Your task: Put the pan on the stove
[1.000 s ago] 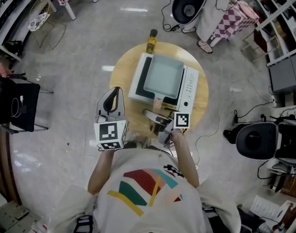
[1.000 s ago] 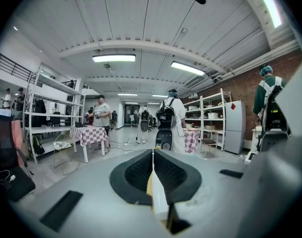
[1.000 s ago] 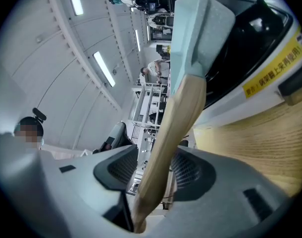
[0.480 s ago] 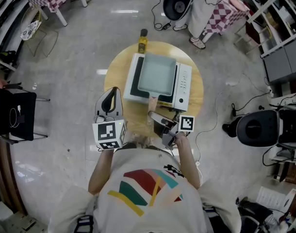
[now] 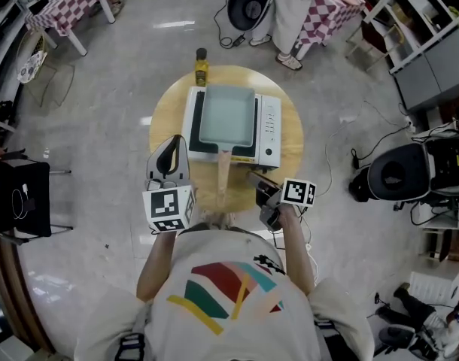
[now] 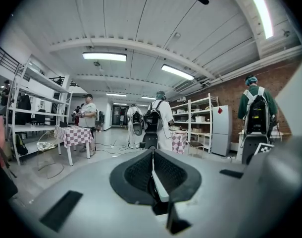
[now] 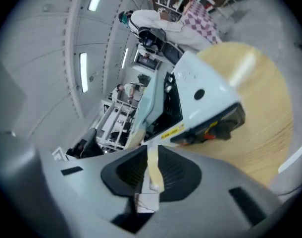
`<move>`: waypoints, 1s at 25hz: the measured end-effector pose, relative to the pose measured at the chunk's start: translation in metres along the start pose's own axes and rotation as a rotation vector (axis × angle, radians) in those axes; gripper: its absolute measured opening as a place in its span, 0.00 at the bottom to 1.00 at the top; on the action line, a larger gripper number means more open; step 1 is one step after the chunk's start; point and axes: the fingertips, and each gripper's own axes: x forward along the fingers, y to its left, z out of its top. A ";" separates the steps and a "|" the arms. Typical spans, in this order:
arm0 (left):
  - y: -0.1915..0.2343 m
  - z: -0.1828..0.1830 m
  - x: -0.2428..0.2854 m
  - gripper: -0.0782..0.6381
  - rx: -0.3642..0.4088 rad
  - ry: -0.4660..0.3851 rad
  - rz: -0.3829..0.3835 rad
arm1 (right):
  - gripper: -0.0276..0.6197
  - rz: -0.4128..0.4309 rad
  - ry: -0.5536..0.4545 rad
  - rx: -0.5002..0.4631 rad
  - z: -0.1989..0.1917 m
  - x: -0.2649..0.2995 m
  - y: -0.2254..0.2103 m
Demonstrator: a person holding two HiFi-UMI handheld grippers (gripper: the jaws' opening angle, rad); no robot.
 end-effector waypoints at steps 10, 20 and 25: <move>-0.018 0.036 -0.004 0.12 -0.051 -0.098 -0.049 | 0.05 -0.456 -0.522 -0.586 0.123 -0.079 0.067; -0.047 0.052 -0.019 0.12 -0.025 -0.157 -0.092 | 0.05 -0.466 -0.849 -1.226 0.107 -0.096 0.215; -0.052 0.043 -0.027 0.12 0.010 -0.165 -0.116 | 0.05 -0.423 -0.784 -1.215 0.083 -0.067 0.209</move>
